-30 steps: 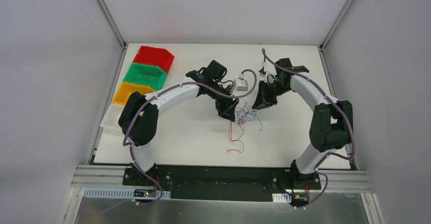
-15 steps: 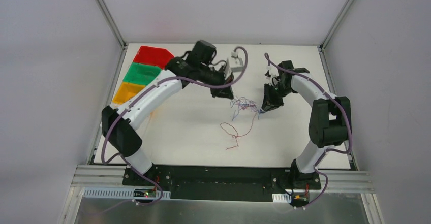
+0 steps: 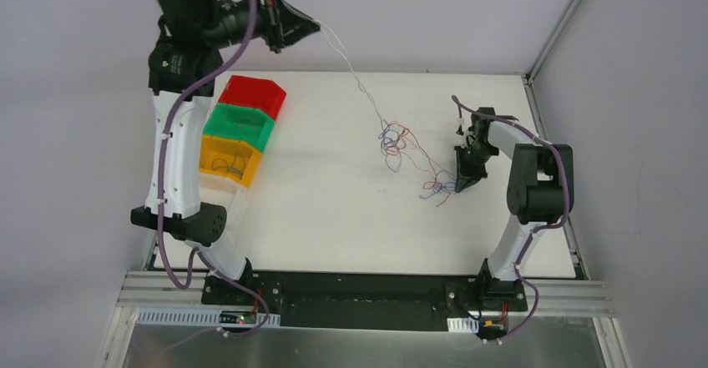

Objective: Untangle the cables

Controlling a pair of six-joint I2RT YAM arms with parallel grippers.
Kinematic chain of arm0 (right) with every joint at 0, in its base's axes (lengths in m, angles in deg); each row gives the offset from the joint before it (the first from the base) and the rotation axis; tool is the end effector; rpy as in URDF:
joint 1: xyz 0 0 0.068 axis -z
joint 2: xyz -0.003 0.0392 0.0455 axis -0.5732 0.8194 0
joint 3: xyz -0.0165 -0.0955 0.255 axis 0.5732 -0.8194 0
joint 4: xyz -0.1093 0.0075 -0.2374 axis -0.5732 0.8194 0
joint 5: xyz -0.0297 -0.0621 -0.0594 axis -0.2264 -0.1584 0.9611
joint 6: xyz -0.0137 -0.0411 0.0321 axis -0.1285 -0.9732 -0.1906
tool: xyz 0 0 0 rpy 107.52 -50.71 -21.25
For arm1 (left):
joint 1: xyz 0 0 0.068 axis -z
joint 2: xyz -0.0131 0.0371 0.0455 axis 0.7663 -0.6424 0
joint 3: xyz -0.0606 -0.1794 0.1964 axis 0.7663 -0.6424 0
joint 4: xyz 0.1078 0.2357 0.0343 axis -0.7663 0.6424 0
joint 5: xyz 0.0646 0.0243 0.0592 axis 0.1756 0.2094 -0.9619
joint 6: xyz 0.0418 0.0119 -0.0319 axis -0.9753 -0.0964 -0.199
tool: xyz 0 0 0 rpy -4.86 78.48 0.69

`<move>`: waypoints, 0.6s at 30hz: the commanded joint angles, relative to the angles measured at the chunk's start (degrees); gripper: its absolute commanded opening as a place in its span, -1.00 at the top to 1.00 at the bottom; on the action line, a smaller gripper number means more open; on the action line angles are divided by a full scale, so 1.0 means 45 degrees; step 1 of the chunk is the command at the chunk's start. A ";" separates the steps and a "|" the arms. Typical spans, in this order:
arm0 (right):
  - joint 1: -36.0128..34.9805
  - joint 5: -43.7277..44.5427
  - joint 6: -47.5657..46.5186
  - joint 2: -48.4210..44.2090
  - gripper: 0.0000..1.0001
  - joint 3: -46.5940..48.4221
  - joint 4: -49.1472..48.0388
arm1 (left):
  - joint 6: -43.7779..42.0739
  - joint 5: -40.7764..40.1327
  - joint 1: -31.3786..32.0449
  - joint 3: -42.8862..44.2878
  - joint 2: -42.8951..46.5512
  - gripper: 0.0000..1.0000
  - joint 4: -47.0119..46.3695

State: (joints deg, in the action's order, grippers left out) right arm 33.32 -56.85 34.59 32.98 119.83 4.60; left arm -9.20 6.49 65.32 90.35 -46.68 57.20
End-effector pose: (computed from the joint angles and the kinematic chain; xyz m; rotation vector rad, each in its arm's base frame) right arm 0.3494 0.0165 0.1585 -0.4525 2.9323 0.2450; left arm 0.2782 -0.1042 0.5779 0.8576 1.3712 -0.9055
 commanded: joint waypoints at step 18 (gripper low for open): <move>0.2008 0.3339 -0.1599 0.0639 1.00 0.0181 0.0121 | 0.6761 -0.0105 -0.4952 0.2296 -0.0532 1.00 -0.7129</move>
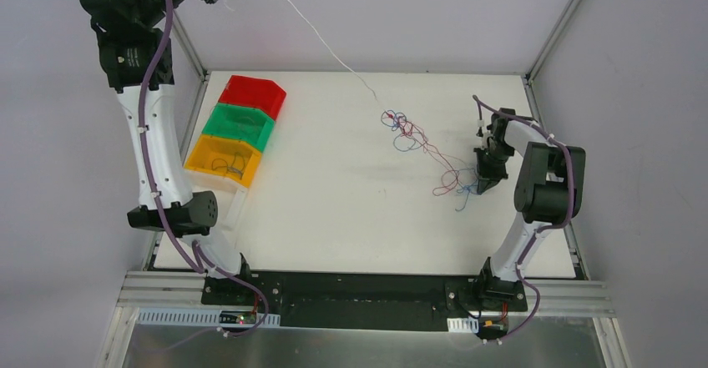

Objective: Untangle the cables

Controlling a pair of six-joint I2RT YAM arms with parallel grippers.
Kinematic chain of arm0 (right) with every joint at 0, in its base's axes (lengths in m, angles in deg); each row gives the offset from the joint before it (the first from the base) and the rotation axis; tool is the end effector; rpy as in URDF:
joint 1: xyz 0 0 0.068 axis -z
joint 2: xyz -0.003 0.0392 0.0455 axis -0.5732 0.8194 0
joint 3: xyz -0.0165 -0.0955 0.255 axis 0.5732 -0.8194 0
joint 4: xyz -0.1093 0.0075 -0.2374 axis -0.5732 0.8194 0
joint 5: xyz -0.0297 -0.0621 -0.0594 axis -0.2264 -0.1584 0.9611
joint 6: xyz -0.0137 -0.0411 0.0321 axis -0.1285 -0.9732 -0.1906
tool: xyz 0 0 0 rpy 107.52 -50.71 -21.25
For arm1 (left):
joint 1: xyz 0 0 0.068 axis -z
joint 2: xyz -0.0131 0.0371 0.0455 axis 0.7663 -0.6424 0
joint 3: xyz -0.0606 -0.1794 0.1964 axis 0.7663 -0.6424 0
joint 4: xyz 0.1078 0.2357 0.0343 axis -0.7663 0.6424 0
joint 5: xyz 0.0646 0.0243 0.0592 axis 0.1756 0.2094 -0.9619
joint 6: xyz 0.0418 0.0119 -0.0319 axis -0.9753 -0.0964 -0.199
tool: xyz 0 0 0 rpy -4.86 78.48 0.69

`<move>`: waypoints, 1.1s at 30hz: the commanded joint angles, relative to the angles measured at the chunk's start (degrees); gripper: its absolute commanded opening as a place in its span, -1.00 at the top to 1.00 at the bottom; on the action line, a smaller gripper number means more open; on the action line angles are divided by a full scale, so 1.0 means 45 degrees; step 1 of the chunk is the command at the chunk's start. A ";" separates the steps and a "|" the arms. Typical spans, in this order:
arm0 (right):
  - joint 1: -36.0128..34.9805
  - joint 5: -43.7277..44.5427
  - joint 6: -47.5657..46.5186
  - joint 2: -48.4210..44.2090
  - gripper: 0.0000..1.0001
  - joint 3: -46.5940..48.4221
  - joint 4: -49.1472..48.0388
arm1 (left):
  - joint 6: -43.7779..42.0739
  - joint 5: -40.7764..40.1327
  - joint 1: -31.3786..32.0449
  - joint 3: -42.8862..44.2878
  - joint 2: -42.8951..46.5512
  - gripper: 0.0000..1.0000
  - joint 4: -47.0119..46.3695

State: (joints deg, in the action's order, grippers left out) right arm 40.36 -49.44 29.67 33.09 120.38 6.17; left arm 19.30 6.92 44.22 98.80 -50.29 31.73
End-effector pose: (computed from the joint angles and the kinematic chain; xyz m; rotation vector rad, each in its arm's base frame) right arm 0.3475 -0.0309 0.1593 -0.3888 2.9825 0.0372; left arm 0.2811 0.0011 0.6368 0.4721 1.1680 -0.8232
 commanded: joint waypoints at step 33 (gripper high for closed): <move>-0.2436 -0.6593 -0.0938 -0.3378 -0.31 0.1942 0.2768 | -1.2566 0.0046 0.3118 -1.6908 0.6431 1.00 0.8988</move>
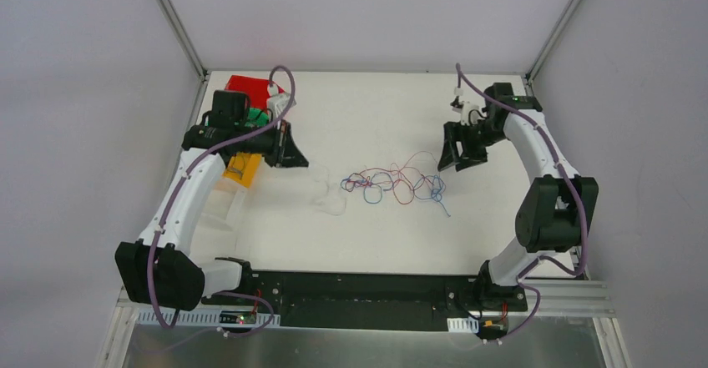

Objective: Untangle the cables

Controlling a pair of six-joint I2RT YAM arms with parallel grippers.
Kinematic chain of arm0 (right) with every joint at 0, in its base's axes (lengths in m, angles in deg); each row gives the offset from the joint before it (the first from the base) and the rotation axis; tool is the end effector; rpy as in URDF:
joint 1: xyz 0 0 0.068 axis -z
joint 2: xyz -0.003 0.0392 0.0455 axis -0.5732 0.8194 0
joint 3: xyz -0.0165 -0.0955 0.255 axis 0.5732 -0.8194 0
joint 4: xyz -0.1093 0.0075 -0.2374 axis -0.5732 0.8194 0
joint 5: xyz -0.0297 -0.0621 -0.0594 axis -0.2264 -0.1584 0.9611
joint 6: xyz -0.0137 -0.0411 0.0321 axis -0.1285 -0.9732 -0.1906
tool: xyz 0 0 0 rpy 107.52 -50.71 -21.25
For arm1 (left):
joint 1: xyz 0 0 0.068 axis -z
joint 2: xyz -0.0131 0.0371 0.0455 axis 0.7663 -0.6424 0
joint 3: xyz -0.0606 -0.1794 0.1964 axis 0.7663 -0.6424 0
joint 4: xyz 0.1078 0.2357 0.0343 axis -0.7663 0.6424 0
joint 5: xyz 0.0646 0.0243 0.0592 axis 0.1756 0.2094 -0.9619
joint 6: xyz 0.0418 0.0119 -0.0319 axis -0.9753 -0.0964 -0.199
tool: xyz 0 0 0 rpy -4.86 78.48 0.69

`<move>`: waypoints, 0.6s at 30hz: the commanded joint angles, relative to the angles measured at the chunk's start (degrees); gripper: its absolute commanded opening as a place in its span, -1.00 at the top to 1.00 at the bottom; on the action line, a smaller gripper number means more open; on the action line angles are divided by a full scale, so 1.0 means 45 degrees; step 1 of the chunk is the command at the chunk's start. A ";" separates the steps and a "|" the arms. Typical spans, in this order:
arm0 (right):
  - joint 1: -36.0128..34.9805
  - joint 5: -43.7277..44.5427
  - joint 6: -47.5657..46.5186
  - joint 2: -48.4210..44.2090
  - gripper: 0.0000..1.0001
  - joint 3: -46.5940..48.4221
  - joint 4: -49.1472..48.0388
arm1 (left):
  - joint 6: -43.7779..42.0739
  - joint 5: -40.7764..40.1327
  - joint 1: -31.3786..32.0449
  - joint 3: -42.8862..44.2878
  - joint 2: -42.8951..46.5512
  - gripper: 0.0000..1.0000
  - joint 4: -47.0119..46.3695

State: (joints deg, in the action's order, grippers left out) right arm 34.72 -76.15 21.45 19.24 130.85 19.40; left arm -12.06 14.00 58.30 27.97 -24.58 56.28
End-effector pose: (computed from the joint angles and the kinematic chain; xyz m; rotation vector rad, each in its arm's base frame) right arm 0.3246 0.0191 0.2852 -0.7634 2.5433 0.5813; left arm 0.2561 -0.0675 0.3584 0.6966 1.9801 -1.1754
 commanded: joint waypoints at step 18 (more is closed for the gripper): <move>-0.6886 0.0544 0.4665 0.4111 0.07 0.2699 -0.3910 | -0.7784 -0.4299 0.0076 -0.3227 0.0023 1.00 0.3905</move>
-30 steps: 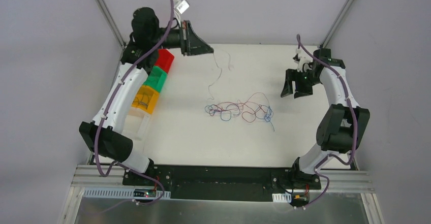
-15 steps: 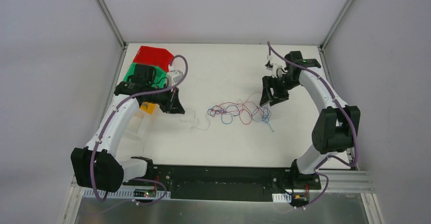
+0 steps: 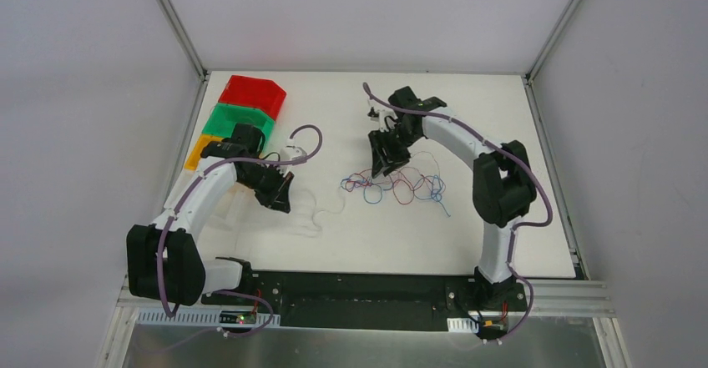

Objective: Untangle the cables

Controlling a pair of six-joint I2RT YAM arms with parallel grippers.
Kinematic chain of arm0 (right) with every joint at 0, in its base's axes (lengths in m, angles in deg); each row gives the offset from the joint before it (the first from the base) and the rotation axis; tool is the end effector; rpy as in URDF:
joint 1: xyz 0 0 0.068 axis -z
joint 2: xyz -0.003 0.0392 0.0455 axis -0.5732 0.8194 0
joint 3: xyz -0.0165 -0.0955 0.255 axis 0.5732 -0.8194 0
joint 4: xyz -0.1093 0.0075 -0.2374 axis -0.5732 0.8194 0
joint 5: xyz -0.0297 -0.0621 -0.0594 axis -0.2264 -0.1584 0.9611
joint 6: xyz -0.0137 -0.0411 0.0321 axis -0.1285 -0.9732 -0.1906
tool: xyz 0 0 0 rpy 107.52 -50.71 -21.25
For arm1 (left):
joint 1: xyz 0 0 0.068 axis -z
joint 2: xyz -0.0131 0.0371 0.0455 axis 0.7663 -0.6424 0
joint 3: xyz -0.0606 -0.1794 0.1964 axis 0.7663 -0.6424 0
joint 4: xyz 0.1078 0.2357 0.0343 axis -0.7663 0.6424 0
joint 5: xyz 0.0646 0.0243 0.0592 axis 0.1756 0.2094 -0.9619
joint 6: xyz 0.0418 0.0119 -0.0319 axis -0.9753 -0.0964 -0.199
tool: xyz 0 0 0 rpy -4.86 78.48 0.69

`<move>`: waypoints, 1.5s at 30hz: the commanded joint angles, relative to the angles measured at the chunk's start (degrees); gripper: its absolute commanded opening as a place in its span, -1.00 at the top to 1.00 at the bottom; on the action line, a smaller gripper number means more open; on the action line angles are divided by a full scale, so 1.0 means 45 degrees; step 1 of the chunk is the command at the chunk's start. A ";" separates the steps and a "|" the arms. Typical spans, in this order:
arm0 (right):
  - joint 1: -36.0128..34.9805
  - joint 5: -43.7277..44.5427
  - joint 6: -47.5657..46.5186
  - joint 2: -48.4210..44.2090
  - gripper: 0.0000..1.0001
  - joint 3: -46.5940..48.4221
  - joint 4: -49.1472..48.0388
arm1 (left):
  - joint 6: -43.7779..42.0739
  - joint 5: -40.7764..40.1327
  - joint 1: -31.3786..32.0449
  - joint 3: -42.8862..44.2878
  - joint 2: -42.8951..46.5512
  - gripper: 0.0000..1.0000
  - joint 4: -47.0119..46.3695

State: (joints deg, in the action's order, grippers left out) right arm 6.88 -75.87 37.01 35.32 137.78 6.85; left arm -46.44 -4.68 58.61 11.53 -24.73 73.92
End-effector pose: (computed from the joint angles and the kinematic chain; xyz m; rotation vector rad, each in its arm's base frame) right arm 0.3453 0.2042 0.2314 -1.0822 2.5148 0.7833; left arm 0.2199 -0.0557 0.2456 1.0811 2.3383 -0.7826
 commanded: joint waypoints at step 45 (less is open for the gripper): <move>0.6541 0.1493 -0.2398 0.0396 1.00 0.4128 0.3173 | -0.4803 -0.3194 -0.3875 -0.0153 0.0174 1.00 0.1950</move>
State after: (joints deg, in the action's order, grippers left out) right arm 35.57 -59.23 26.67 39.04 151.85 15.09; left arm -68.45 -24.33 40.94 4.38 -23.75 81.24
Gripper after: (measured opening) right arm 0.009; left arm 0.020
